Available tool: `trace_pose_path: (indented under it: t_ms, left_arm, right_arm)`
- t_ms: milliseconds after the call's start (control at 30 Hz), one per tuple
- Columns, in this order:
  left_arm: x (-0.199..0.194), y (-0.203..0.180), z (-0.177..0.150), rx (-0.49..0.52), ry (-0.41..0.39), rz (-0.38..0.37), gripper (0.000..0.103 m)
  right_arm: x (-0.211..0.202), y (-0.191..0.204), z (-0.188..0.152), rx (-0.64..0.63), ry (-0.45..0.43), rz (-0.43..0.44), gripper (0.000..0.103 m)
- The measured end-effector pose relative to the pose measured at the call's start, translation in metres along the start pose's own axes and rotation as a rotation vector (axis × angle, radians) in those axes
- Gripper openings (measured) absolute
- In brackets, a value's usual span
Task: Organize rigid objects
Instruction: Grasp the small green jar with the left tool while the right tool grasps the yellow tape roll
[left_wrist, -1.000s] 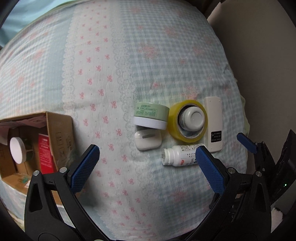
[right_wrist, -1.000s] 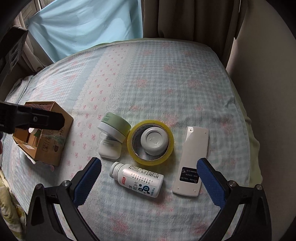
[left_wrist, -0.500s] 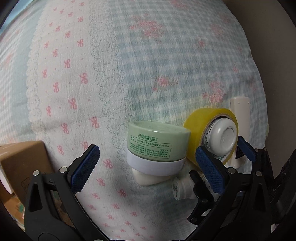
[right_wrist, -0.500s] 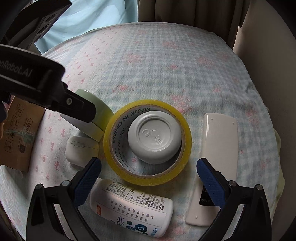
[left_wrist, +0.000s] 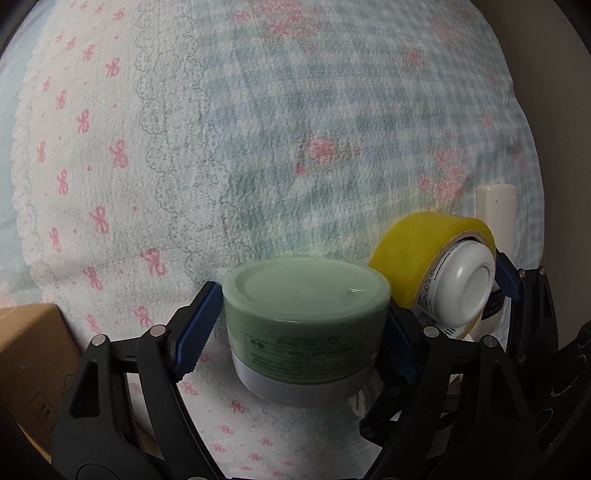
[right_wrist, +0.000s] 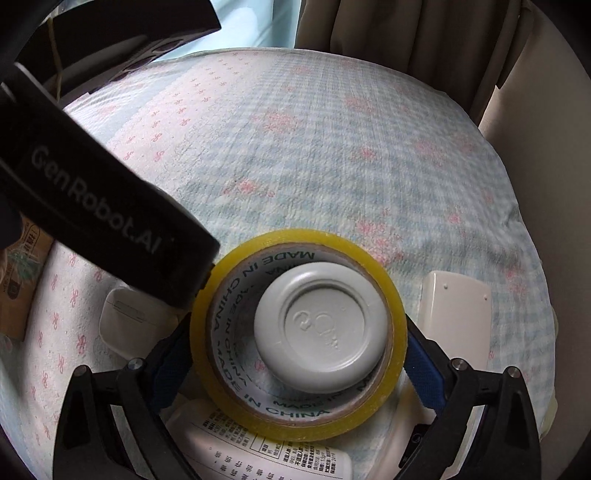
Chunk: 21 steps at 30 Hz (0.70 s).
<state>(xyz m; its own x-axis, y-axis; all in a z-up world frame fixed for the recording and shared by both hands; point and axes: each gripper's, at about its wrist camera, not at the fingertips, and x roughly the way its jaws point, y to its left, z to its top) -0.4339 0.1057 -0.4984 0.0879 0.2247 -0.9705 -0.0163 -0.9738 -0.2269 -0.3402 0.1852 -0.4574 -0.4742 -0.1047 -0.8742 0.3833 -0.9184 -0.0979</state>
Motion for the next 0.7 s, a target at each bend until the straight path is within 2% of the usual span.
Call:
trace_pose_path:
  t_ms: [33, 200, 433, 700]
  left_arm:
    - [-0.001, -0.001, 0.000, 0.006, -0.003, 0.004, 0.068]
    - [0.000, -0.010, -0.001, 0.024, -0.007, 0.018, 0.067]
    - [-0.013, -0.010, -0.004, -0.023, -0.023, -0.053, 0.067]
    - [-0.048, -0.021, -0.009, -0.034, -0.077, -0.069, 0.067]
  right_arm:
    - [0.000, 0.000, 0.000, 0.003, -0.001, 0.004, 0.096]
    - [0.001, 0.000, -0.001, 0.011, -0.001, 0.011, 0.096]
    - [0.001, -0.003, 0.005, 0.026, 0.006, 0.020, 0.095]
    - [-0.018, -0.001, 0.011, 0.049, -0.025, 0.015, 0.095]
